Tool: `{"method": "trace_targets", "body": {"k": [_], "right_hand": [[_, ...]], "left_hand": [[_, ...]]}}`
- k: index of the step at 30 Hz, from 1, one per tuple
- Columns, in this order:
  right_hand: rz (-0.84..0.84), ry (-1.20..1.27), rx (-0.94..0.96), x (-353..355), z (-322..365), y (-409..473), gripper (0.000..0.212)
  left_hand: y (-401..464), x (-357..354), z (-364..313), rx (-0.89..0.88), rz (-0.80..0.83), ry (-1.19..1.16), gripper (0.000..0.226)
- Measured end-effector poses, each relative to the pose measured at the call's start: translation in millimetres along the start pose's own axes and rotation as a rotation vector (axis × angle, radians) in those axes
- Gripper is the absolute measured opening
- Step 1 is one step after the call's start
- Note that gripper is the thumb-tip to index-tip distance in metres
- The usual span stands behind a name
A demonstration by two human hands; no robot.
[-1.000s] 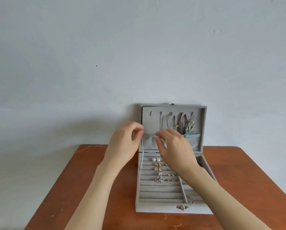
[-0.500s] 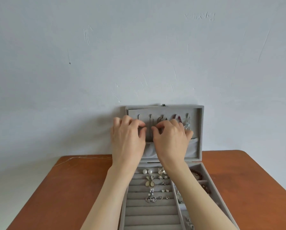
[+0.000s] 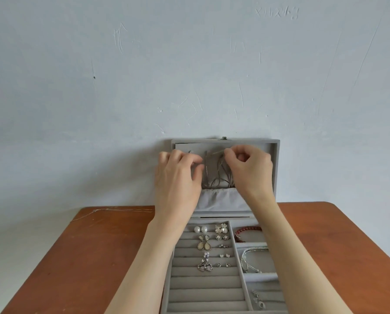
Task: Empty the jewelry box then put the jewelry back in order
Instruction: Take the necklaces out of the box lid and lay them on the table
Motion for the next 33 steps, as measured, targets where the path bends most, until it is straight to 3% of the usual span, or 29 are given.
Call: {"method": "trace_targets", "body": {"k": [6,12,18,23,28,33], "right_hand": [[0.135,0.263,-0.04,-4.7,6.7,-4.2,0.019],[0.174,0.378,-0.052,-7.9,11.8,-7.2,0.02],[0.207,0.327,-0.051,-15.8,9.7,-10.1,0.02],[0.233,0.381,-0.049,-18.7,12.6,-11.4,0.019],[0.364,0.508,-0.049,-33.3,21.0,-18.8,0.012],[0.484,0.66,-0.125,-44.6,23.8,-26.4,0.012]], "left_hand": [[17.3,-3.5,-24.1,-0.106,-0.026,-0.061,0.027],[26.5,-0.6,-26.3,-0.151,-0.114,-0.057,0.009],[30.3,17.9,-12.3,-0.096,-0.22,-0.143,0.002],[34.0,19.5,-5.8,-0.023,-0.123,-0.347,0.01],[38.6,17.6,6.5,0.125,0.023,-0.683,0.018],[42.2,19.7,18.4,0.159,0.088,-0.729,0.021]]}}
Point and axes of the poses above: each hand's wrist, its own y-axis towards the middle knuckle, its own x-axis out of the back of the hand, z = x × y, the point moved 10 cm from there along y, towards the middle knuckle, and after that the axes turned 4 degrees about y, right-handed, at the moved point
